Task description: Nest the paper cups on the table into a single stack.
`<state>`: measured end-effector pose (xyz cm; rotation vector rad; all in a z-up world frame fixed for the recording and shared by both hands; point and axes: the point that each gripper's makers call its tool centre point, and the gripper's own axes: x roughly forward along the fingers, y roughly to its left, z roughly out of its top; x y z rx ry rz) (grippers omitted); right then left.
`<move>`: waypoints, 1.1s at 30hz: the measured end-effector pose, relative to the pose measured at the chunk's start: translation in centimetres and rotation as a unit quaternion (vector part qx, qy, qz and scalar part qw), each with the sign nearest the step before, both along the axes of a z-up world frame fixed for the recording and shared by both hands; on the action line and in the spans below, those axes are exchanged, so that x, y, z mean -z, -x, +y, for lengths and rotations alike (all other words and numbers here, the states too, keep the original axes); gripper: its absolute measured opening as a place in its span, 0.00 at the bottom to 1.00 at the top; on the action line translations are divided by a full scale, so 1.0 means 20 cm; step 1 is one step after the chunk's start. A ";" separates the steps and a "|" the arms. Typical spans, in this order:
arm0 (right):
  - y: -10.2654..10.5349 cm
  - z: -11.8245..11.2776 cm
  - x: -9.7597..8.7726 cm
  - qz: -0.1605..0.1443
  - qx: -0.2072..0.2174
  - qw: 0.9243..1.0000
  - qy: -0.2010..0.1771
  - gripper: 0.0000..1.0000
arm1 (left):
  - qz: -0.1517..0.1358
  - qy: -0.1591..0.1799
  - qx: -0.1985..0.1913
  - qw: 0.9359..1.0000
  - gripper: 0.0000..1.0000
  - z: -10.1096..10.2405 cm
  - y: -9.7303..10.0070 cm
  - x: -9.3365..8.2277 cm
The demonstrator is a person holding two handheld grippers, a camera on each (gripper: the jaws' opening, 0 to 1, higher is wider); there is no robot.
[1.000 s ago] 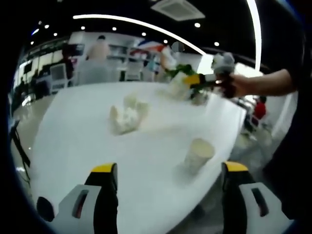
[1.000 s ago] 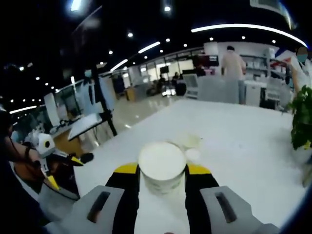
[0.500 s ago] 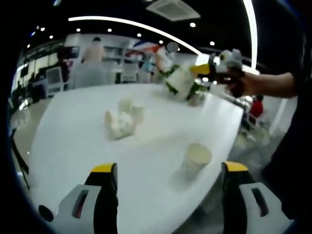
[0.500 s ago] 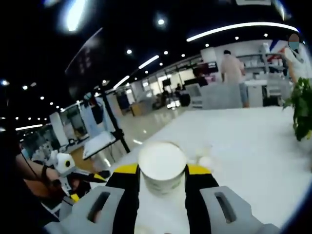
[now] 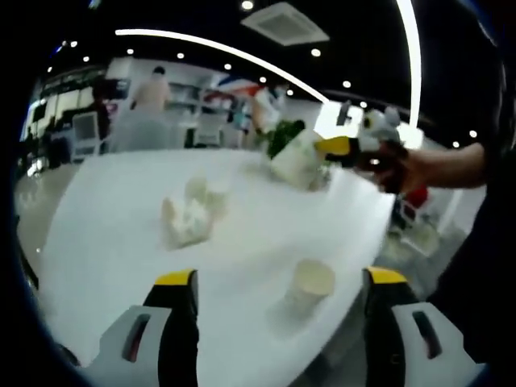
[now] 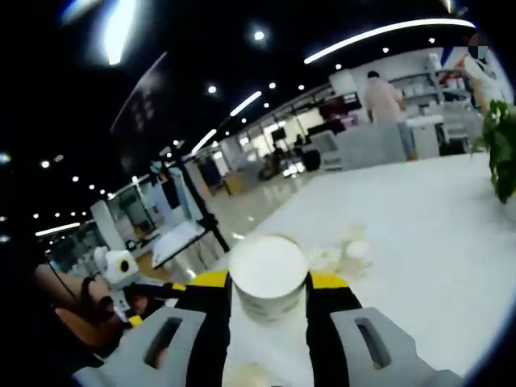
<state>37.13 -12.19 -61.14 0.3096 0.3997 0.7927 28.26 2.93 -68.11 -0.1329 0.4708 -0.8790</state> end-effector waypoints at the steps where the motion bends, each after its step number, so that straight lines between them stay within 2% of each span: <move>1: 0.01 0.00 0.00 0.001 0.000 1.000 -0.002 0.33 | -0.002 0.001 0.000 1.000 0.82 -0.01 0.00 -0.01; 4: 0.02 0.02 -0.01 0.005 0.003 1.000 -0.015 0.33 | -0.007 0.013 0.008 1.000 0.79 -0.04 -0.01 -0.05; 8: 0.04 0.05 -0.03 0.007 -0.002 1.000 -0.028 0.33 | -0.014 0.071 0.016 0.997 0.73 -0.11 -0.02 -0.17; 12: 0.06 0.08 -0.05 0.009 -0.007 0.999 -0.042 0.33 | -0.007 0.086 0.018 0.996 0.70 -0.14 -0.04 -0.21; 20: 0.13 0.13 -0.07 0.016 -0.014 0.998 -0.064 0.33 | 0.001 0.103 0.050 0.993 0.66 -0.24 -0.01 -0.23; 33: 0.21 0.16 -0.10 0.031 -0.027 0.995 -0.093 0.33 | 0.002 0.122 0.069 0.990 0.64 -0.34 0.00 -0.26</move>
